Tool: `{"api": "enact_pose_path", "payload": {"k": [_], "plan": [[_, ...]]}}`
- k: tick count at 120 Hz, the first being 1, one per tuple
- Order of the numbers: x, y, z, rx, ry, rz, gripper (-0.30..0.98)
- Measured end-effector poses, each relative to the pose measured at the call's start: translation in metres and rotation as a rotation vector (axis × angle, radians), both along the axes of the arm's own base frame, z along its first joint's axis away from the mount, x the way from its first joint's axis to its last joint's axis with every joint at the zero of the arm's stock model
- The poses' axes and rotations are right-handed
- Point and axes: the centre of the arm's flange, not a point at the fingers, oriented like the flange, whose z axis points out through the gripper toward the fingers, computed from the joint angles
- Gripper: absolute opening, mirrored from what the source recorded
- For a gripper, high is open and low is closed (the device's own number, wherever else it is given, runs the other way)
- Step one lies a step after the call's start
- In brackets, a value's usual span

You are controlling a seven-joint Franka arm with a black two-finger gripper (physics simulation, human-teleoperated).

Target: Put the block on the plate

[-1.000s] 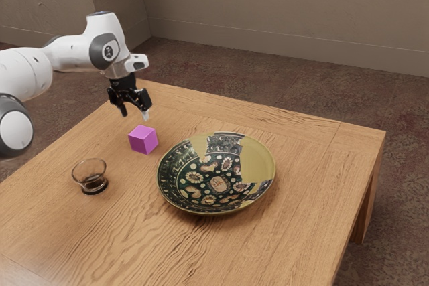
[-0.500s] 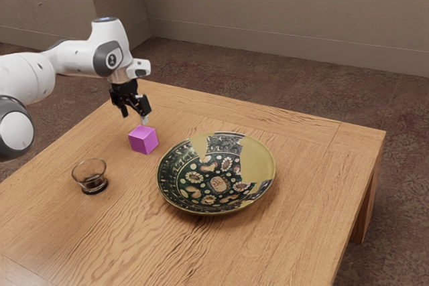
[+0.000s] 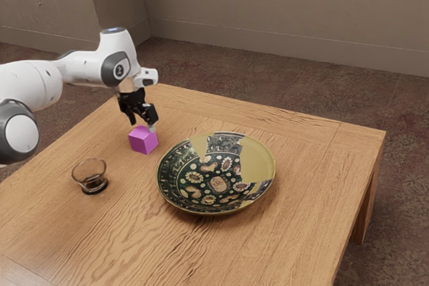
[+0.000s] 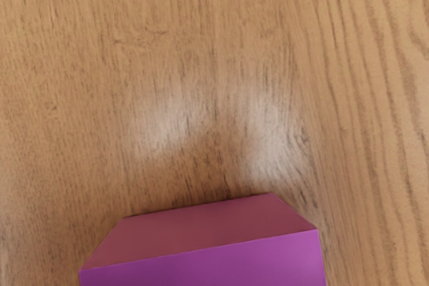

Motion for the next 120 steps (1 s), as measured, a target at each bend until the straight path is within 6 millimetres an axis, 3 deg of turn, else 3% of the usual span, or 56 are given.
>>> {"api": "enact_pose_path", "payload": {"k": [120], "plan": [[-0.001,0.004,-0.044,-0.017,0.019,0.016,0.68]]}}
